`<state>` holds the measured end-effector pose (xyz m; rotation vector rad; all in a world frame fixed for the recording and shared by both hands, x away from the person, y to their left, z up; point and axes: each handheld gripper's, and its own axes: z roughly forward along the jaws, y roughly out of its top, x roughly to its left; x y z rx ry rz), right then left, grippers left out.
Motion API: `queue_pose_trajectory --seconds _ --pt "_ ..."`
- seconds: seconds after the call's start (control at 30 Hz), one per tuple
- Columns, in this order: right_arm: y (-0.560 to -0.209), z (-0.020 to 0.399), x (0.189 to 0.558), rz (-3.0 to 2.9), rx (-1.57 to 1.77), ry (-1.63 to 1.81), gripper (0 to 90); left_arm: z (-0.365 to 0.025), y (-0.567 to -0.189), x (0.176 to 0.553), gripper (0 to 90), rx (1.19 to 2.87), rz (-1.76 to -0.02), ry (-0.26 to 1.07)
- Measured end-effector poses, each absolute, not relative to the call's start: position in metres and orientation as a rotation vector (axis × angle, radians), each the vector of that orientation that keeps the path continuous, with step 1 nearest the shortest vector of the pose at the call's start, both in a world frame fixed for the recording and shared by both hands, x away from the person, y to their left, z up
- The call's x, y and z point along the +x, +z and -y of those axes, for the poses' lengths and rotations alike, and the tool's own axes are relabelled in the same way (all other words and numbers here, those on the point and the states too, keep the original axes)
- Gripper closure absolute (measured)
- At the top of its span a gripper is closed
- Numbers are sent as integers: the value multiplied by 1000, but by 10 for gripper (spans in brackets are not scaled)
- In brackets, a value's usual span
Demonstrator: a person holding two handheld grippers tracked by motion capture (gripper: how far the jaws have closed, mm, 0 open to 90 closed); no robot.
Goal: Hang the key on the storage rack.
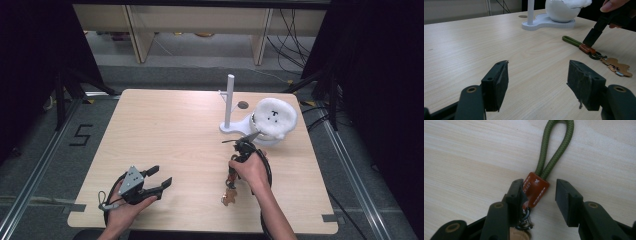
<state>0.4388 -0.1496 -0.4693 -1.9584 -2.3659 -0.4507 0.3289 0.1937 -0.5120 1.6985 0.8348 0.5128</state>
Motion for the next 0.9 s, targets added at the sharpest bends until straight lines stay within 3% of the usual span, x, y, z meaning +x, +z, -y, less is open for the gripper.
queue_pose_trajectory --seconds 0.9 --pt "-476 137 442 2380 -1953 -382 551 -194 -513 329 328 1702 -833 508"
